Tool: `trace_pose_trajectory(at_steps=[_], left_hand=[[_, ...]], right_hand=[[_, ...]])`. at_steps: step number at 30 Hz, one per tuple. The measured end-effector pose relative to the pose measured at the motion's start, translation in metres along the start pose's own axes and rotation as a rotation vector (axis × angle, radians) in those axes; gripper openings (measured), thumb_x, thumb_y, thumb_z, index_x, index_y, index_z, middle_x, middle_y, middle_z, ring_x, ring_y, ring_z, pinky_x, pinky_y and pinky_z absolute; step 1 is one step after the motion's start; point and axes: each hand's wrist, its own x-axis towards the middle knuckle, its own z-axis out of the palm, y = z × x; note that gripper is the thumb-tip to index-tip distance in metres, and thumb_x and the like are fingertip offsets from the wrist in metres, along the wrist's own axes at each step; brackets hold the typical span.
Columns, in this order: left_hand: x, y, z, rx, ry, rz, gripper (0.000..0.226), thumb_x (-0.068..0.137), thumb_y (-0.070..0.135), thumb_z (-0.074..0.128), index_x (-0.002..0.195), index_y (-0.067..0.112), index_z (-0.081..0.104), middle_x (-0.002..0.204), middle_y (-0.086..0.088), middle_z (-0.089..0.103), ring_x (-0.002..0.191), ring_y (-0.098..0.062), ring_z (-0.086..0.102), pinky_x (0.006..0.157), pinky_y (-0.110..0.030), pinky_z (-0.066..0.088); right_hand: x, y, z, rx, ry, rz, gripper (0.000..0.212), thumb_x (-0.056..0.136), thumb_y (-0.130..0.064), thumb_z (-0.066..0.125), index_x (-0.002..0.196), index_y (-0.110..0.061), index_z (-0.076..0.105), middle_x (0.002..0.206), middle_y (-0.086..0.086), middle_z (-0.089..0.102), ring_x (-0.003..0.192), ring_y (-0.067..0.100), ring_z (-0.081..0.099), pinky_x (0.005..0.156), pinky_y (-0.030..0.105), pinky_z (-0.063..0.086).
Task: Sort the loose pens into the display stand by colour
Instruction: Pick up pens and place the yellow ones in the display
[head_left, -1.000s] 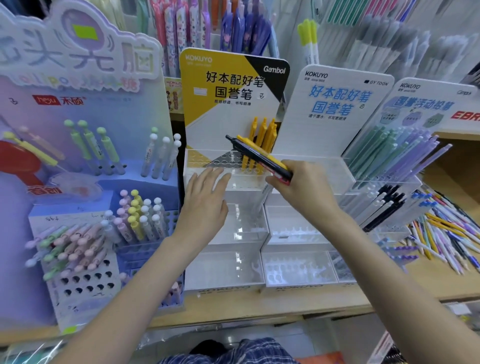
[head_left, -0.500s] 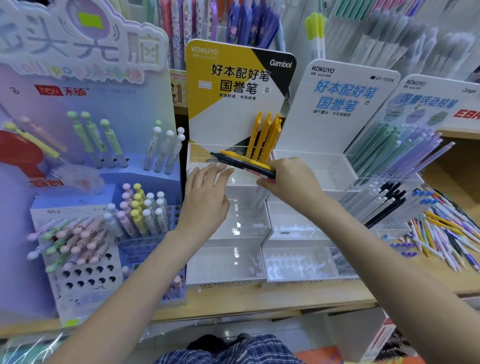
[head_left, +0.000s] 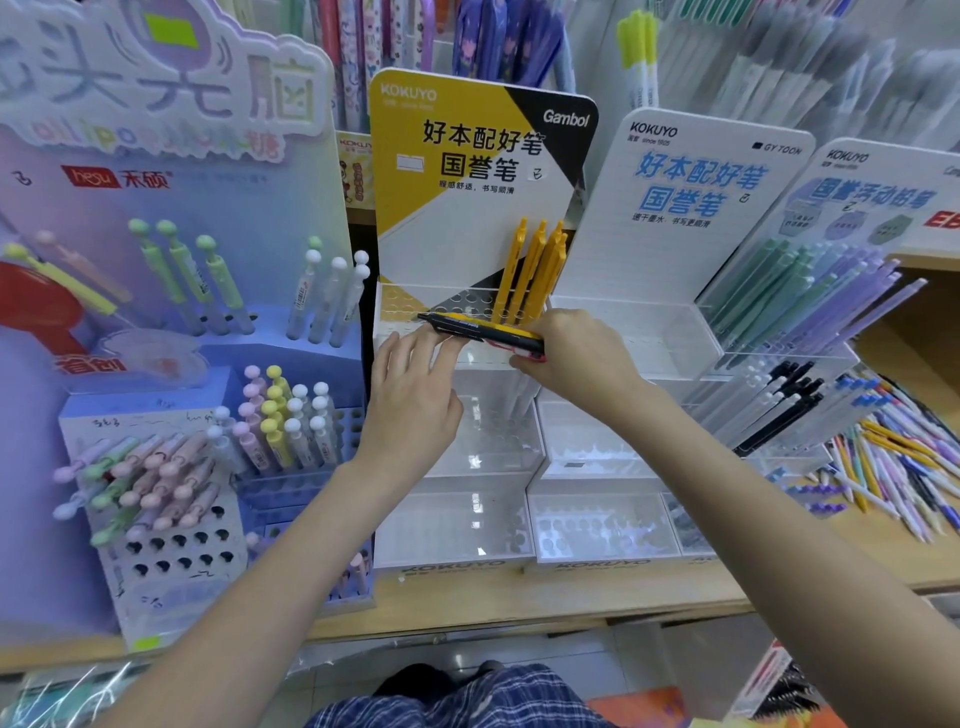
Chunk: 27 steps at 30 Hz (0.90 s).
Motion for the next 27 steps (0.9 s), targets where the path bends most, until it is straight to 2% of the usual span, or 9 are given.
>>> trace_pose_trajectory(at_steps=[6,9,11,13,15,17,19,23,27], left_hand=[[-0.002,0.002,0.001,-0.033,-0.013,-0.028,0.054,0.069,0.004,0.054,0.123,0.007,0.052,0.12,-0.014,0.055,0.12,-0.033,0.047,0.104,-0.05,0.032],[0.001,0.001,-0.006,-0.138,-0.054,-0.057,0.048,0.077,0.01,0.052,0.126,0.008,0.053,0.127,-0.011,0.053,0.124,-0.03,0.044,0.108,-0.048,0.025],[0.007,0.008,-0.022,-0.387,-0.073,-0.183,0.038,0.09,0.023,0.048,0.126,0.013,0.053,0.128,-0.003,0.053,0.124,-0.021,0.043,0.108,-0.037,0.026],[0.018,0.024,-0.044,-0.815,-0.118,-0.334,0.025,0.094,0.03,0.052,0.118,0.024,0.056,0.118,0.008,0.058,0.115,-0.007,0.049,0.097,-0.02,0.037],[0.03,0.044,-0.058,-1.269,-0.218,-0.486,0.014,0.092,0.031,0.054,0.102,0.024,0.06,0.103,0.008,0.066,0.099,-0.004,0.061,0.08,-0.016,0.048],[0.04,0.055,-0.059,-1.485,-0.211,-0.601,0.01,0.09,0.023,0.057,0.092,0.015,0.063,0.089,0.001,0.07,0.082,-0.007,0.067,0.071,-0.019,0.051],[0.048,0.058,-0.06,-1.591,-0.135,-0.701,0.007,0.089,0.016,0.059,0.085,0.012,0.064,0.078,0.001,0.07,0.072,-0.006,0.066,0.068,-0.019,0.048],[0.062,0.038,-0.069,-1.731,0.004,-0.78,0.012,0.09,0.014,0.057,0.08,0.014,0.063,0.075,0.004,0.068,0.068,-0.004,0.062,0.061,-0.015,0.047],[0.065,0.015,-0.079,-1.552,0.12,-0.707,0.01,0.092,0.015,0.054,0.083,0.017,0.059,0.077,0.001,0.064,0.073,-0.011,0.065,0.065,-0.02,0.051]], right_hand=[[-0.002,-0.001,0.007,0.047,-0.016,0.023,0.034,0.088,-0.033,0.06,0.119,-0.018,0.057,0.104,0.007,0.064,0.087,0.024,0.06,0.066,0.03,0.046],[-0.013,0.001,0.006,0.183,0.03,0.082,0.033,0.085,-0.038,0.064,0.111,-0.017,0.058,0.093,0.004,0.064,0.08,0.022,0.058,0.063,0.029,0.044],[-0.022,0.004,-0.001,0.301,0.095,0.117,0.027,0.085,-0.041,0.064,0.095,-0.018,0.055,0.072,-0.004,0.056,0.065,0.015,0.049,0.054,0.027,0.035],[-0.031,0.003,-0.009,0.31,0.129,0.09,0.023,0.086,-0.042,0.062,0.088,-0.023,0.048,0.064,-0.01,0.046,0.058,0.011,0.042,0.048,0.024,0.029],[-0.037,-0.002,-0.014,0.259,0.141,0.045,0.022,0.088,-0.041,0.06,0.091,-0.02,0.052,0.071,-0.006,0.052,0.064,0.015,0.047,0.051,0.026,0.033],[-0.038,-0.008,-0.015,0.252,0.149,0.022,0.025,0.088,-0.035,0.06,0.101,-0.015,0.056,0.084,0.002,0.062,0.075,0.022,0.056,0.059,0.031,0.043],[-0.039,-0.008,-0.014,0.296,0.137,0.02,0.028,0.089,-0.031,0.06,0.109,-0.013,0.055,0.089,0.004,0.065,0.082,0.025,0.06,0.066,0.036,0.049],[-0.047,0.013,-0.013,0.252,0.096,0.063,0.019,0.092,-0.033,0.056,0.09,-0.019,0.044,0.064,-0.01,0.045,0.063,0.019,0.048,0.05,0.029,0.036],[-0.052,0.036,-0.019,0.423,0.122,0.223,0.017,0.089,-0.022,0.061,0.076,-0.013,0.056,0.058,-0.003,0.05,0.051,0.014,0.045,0.048,0.025,0.038]])
